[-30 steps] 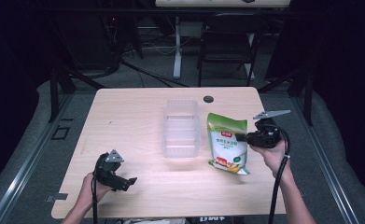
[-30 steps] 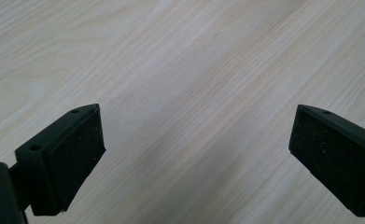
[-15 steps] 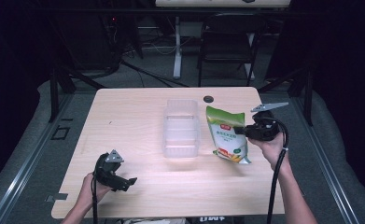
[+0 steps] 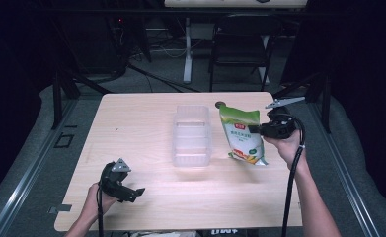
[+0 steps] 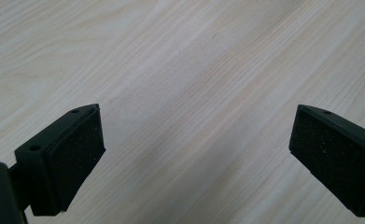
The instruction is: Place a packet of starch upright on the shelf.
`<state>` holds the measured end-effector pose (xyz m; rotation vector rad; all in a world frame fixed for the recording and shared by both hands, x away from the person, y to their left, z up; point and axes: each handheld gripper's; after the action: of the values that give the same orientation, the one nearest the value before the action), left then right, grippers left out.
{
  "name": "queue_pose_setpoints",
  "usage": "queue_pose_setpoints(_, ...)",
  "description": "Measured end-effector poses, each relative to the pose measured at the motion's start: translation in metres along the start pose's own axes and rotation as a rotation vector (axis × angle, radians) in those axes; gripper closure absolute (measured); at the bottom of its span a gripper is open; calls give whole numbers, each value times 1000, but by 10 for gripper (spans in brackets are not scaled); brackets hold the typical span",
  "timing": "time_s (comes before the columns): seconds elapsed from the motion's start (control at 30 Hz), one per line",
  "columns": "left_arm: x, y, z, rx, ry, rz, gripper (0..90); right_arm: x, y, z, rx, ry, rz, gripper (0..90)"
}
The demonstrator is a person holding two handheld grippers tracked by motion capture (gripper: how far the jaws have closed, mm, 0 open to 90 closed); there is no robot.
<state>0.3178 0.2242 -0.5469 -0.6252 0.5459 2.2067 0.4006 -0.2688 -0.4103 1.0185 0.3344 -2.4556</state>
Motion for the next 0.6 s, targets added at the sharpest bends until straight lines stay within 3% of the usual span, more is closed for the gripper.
queue_pose_setpoints(0.6,0,0,0,0,-1,-2,30,-34,8,5,24,9,15,900)
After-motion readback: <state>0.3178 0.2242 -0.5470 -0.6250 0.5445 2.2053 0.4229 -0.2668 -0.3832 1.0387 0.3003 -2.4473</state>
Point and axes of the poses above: each handheld gripper's, and its own axes: z roughly backward along the jaws, x roughly out of its underside, y roughly to its right, and after that the axes turned 10 degrees about x, right-handed
